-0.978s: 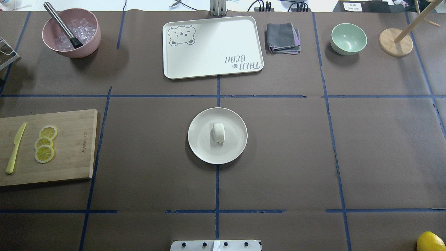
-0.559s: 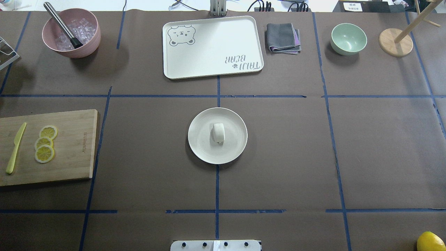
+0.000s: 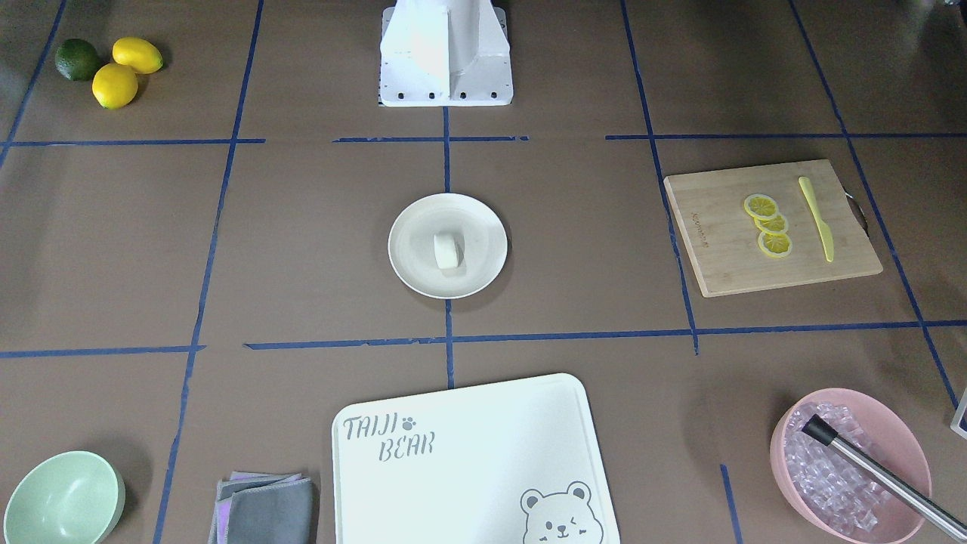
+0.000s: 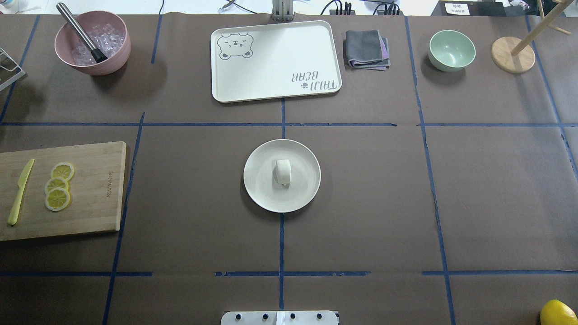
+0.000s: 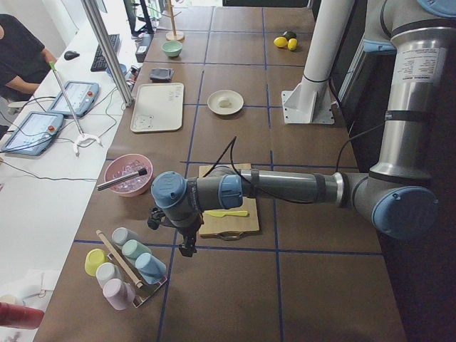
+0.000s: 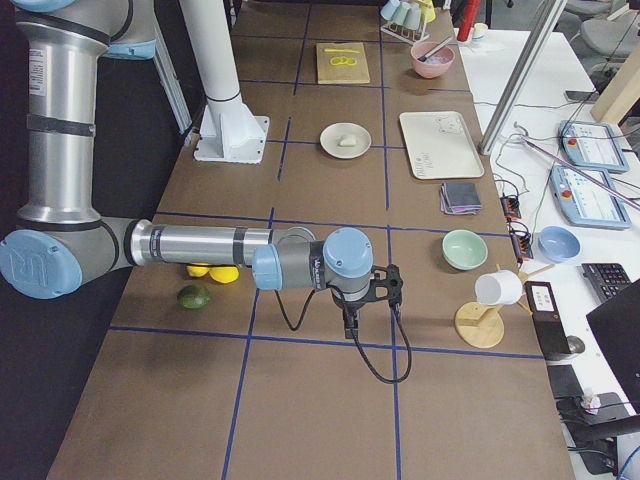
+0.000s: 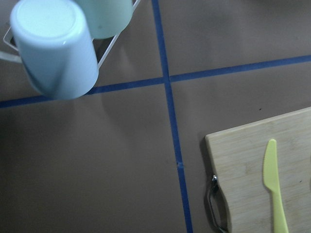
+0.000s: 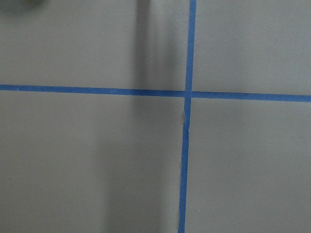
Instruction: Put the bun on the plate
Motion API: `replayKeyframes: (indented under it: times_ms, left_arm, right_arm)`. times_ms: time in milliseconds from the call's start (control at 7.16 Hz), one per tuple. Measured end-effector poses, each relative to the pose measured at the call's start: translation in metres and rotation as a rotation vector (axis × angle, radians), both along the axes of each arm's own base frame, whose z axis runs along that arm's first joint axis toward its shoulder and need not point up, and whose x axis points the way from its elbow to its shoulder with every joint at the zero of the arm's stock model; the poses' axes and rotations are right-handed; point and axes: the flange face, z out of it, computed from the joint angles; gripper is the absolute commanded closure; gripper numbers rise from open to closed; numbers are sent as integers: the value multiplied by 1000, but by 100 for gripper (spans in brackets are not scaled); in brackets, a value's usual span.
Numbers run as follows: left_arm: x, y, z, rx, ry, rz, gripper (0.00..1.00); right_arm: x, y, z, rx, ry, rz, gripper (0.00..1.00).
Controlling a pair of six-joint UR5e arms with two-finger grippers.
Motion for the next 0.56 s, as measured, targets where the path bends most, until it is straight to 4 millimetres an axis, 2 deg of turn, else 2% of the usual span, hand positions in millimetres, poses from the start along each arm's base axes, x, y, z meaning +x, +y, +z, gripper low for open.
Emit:
replayKeyframes:
  times_ms: [559]
  left_arm:
    - [-1, 4, 4, -5, 1, -6, 0]
  right_arm:
    - [0, -4, -5, 10, 3, 1, 0]
